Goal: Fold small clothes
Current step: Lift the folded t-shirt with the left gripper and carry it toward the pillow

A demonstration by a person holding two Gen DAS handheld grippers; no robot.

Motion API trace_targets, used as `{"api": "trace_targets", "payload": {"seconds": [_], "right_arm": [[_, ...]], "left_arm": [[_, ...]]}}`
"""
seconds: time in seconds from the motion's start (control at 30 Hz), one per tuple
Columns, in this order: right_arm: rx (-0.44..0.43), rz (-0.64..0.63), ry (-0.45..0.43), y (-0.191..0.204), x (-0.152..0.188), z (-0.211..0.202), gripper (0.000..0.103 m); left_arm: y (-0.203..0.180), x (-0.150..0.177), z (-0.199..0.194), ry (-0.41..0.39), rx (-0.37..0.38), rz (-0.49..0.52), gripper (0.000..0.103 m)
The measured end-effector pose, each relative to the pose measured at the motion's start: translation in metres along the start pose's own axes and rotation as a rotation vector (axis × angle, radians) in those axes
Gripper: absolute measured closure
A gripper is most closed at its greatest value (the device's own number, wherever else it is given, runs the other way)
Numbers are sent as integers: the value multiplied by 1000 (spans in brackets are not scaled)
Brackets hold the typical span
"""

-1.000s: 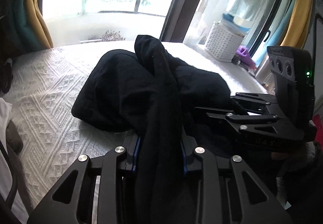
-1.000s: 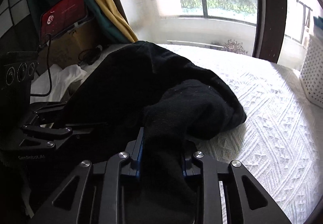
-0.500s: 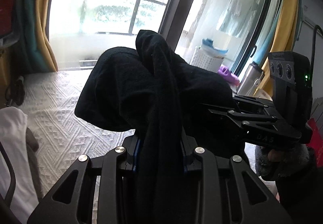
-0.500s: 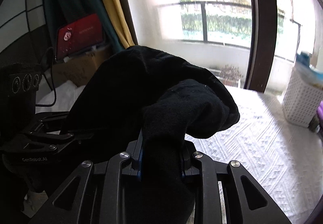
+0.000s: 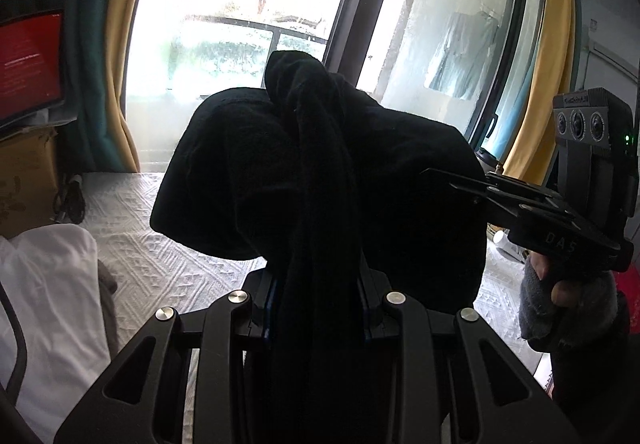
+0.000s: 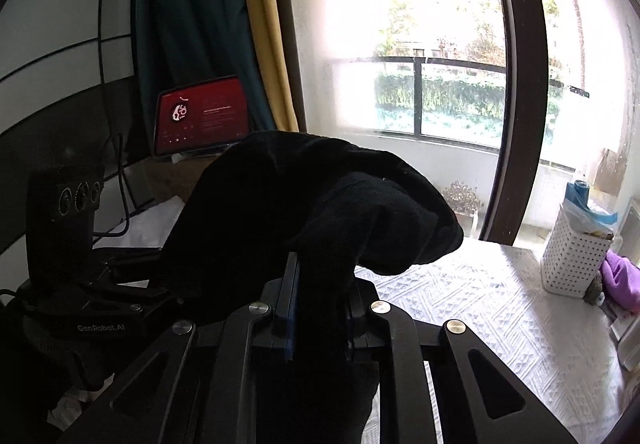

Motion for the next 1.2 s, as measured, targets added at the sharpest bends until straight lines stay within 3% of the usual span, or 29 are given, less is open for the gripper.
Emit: {"api": "trace_targets", "payload": {"seconds": [0.33,0.63,0.87,1.2], "right_arm": [[-4,-22,-30,13,-9,-16,89],[-38,-95,-130,56,-41,-46,90],[-105,-167,-211,110,-66,-66,90],[-212,-203,-201,170,-64,-50,90]], "left_arm": [[-2,-5,-20,-44,-2,15,74],[-1,-32,-88,-170,-50,61,74],[12,-40,-151,-244,-119,96,74],[53,-18,-205,-242,-246,103,74]]}}
Point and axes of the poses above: each gripper's, at about its wrist camera, not at the fingertips, and z roughly the way its jaws point, y to its left, x to its underside, the point moved 10 cm from there along z, roughly the way its jaws point
